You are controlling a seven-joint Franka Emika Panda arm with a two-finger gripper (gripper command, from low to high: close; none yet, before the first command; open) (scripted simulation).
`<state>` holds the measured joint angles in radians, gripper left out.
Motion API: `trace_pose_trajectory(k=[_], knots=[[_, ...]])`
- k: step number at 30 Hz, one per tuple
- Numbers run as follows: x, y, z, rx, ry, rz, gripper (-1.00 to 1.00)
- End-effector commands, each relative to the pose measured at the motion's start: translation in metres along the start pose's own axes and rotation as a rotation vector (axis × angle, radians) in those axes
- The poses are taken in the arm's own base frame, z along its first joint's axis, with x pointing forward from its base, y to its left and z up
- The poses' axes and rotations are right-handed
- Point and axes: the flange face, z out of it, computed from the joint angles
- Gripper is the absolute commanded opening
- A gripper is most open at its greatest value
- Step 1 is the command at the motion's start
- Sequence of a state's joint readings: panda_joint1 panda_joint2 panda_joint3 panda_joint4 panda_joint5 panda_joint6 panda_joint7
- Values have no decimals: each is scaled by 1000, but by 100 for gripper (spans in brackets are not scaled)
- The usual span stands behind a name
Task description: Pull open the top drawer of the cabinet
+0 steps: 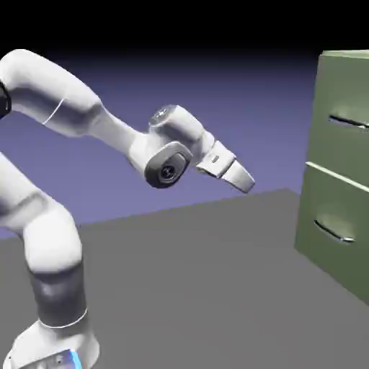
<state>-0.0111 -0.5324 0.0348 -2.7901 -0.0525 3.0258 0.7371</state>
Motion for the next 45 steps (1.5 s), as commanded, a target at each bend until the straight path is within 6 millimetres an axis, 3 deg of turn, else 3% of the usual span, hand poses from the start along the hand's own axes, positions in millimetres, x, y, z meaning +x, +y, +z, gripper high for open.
trace_pose_trajectory(k=[1,8,17,23,29,33,37,41,45], knots=[[-4,-6,9,-23,-12,-60,0],[-45,-38,75,-145,-126,-465,0],[-110,-63,149,-168,-285,-932,0],[-149,-80,182,-97,-344,-1198,0],[-174,-103,200,24,-329,-1413,0],[-178,-123,204,115,-267,-1522,0],[-168,-145,204,199,-163,-1599,0],[-144,-167,199,261,-20,-1642,0],[-104,-186,191,289,154,-1648,0]])
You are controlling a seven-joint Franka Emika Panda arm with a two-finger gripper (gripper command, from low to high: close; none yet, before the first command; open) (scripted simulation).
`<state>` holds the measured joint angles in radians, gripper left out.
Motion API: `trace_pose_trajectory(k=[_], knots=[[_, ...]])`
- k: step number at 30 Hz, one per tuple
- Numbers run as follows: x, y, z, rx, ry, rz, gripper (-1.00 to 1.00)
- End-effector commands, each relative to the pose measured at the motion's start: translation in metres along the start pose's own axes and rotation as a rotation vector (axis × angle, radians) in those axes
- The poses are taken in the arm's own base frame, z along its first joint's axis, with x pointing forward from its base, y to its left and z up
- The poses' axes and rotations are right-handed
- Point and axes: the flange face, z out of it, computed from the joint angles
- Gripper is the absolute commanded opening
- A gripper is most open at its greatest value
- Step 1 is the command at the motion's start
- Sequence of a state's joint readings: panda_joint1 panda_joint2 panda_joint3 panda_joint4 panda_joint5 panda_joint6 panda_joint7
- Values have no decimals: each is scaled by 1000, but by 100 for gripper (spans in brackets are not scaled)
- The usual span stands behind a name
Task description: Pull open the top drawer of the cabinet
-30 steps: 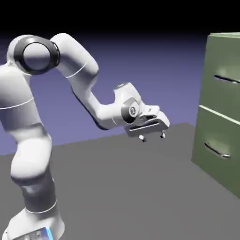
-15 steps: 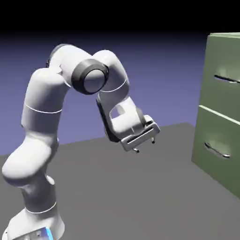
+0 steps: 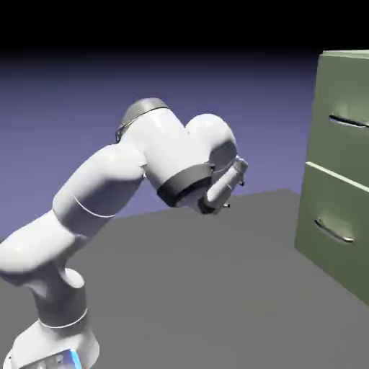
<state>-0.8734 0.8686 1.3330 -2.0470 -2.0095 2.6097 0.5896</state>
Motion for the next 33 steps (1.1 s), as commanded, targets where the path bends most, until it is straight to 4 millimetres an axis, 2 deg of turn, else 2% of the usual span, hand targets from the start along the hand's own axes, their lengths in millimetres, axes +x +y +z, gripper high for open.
trace_pose_trajectory(k=[1,5,9,12,15,16,17,24,25,26,33], knots=[[3,13,-3,-30,28,-3,0],[9,73,-19,-175,130,-3,0],[0,144,-44,-355,204,20,0],[-18,203,-69,-510,236,50,0],[-48,264,-100,-678,245,90,0],[-55,275,-107,-710,244,98,0],[-55,275,-107,-710,244,98,0],[-46,308,-70,-710,244,98,0],[-46,308,-70,-710,244,98,-100],[-46,308,-70,-710,244,98,-100],[-57,271,-111,-710,244,98,-100]])
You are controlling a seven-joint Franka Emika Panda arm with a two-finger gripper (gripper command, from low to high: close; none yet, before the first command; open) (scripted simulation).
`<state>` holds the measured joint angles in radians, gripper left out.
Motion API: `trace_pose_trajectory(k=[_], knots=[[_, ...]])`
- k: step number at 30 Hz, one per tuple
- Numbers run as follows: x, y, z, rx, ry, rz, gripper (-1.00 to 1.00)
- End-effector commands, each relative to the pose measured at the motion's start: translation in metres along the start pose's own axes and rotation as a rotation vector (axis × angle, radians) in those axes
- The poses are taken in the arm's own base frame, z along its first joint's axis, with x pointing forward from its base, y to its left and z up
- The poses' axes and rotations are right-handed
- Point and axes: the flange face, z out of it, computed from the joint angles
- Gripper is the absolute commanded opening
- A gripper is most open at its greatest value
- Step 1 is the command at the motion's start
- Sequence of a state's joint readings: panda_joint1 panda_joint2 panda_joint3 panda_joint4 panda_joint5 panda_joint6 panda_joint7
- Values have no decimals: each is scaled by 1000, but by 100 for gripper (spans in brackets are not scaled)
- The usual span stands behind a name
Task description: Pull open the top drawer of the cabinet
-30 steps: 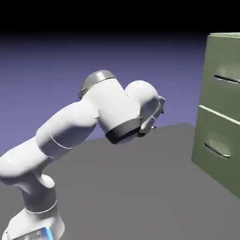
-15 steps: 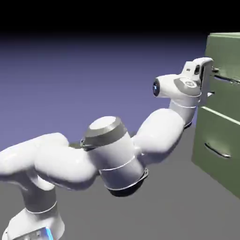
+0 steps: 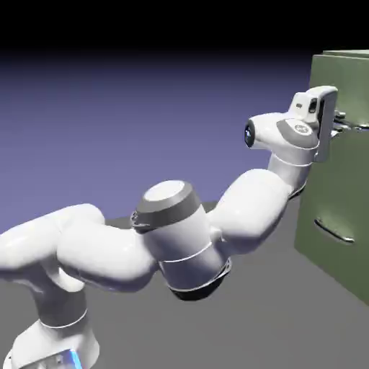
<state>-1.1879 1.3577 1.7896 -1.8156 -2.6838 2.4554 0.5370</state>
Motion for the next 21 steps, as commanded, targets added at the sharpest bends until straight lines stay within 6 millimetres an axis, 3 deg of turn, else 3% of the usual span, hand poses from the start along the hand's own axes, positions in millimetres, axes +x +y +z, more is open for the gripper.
trace_pose_trajectory(k=[1,10,21], knots=[[0,0,-9,-1,1,0,-100],[0,0,-97,-1,1,0,-100],[0,0,-222,-1,1,0,-100]])
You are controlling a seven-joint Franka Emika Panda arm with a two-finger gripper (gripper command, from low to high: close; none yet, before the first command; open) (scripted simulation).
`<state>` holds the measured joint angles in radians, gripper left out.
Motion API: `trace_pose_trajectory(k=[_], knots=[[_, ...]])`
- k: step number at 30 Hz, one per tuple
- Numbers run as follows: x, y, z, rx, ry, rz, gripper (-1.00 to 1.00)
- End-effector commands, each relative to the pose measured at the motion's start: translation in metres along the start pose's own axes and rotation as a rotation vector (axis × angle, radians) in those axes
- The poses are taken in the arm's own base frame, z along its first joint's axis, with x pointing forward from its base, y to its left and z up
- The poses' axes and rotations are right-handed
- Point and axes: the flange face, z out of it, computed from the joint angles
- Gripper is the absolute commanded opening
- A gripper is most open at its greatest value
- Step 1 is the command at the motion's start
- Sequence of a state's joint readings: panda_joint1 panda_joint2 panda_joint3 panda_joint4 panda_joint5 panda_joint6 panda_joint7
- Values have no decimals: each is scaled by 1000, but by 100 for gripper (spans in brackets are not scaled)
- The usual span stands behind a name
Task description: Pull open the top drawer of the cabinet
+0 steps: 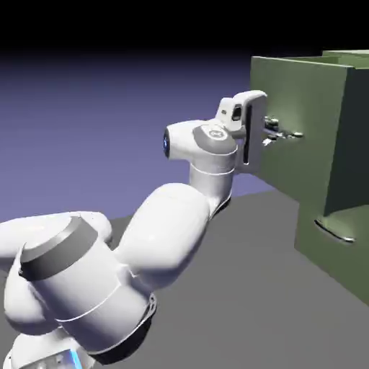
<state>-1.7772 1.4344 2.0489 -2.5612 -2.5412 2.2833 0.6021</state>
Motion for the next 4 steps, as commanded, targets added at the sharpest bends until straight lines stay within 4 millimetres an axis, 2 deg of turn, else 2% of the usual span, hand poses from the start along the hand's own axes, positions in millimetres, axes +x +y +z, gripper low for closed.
trace_pose_trajectory(k=[1,2,4], knots=[[0,0,0,-2,2,0,100],[0,0,0,-2,2,0,100],[0,1,-27,-1,2,2,100]])
